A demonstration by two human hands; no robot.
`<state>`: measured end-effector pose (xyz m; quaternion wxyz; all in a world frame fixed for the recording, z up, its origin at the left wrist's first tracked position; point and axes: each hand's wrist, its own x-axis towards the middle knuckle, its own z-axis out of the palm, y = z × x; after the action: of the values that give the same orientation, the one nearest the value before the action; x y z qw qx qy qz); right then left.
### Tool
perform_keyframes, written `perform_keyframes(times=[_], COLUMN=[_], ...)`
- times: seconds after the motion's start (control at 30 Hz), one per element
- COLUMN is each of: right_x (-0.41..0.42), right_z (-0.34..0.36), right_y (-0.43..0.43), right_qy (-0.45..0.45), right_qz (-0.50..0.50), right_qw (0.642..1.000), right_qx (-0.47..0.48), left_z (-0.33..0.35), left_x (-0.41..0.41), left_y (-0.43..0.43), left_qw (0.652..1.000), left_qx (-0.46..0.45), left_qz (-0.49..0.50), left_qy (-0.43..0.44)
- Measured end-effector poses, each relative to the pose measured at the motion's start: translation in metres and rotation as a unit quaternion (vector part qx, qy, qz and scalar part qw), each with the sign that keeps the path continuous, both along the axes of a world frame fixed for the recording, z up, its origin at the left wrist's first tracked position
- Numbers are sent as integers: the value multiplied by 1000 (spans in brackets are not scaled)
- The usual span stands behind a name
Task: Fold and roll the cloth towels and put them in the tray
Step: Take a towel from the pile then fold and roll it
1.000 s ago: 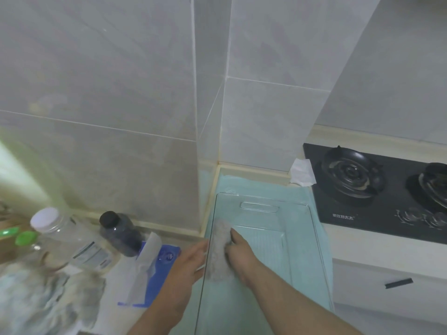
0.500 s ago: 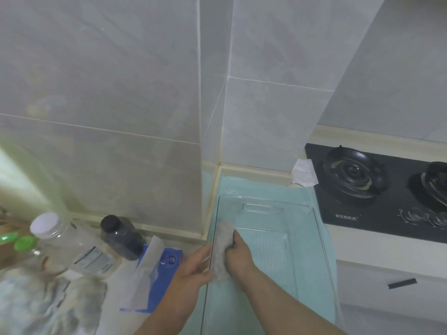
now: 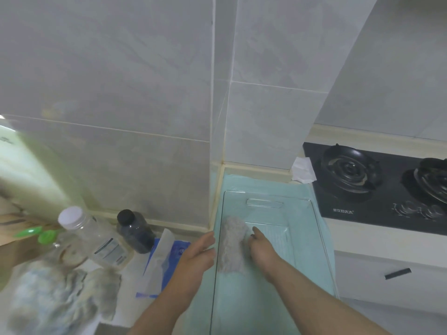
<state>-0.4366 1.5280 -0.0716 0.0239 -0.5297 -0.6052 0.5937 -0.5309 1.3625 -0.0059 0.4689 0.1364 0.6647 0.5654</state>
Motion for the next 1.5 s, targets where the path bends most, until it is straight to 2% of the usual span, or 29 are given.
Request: perform_keyframes(times=[0.17, 0.27, 0.43, 0.57, 0.8, 0.97, 1.2, 1.33, 1.5], right_x=[12, 15, 18, 42, 125, 175, 203, 211, 241], right_z=[9, 24, 90, 133, 172, 187, 216, 220, 224], right_y=[14, 13, 4, 0, 2, -12, -104, -203, -349], right_qy=[-15, 10, 158, 251, 312, 355, 403, 409, 391], right_qz=[-12, 9, 50, 50, 157, 245, 386, 463, 576], right_qw=[1000, 1000, 979, 962, 935, 901, 829, 784, 712], right_qx=[-25, 15, 115, 91, 51, 47, -8, -65, -89], left_z=[16, 27, 48, 70, 91, 103, 133, 135, 136], left_x=[2, 2, 12, 31, 125, 207, 335, 417, 518], left_y=[1, 0, 0, -4, -32, -77, -214, -310, -427], left_qw=[998, 996, 984, 970, 924, 888, 790, 703, 594], left_qx=[43, 59, 92, 112, 154, 145, 119, 98, 84], left_qz=[53, 68, 125, 177, 317, 391, 550, 658, 757], left_qy=[-10, 16, 84, 123, 152, 191, 242, 251, 258])
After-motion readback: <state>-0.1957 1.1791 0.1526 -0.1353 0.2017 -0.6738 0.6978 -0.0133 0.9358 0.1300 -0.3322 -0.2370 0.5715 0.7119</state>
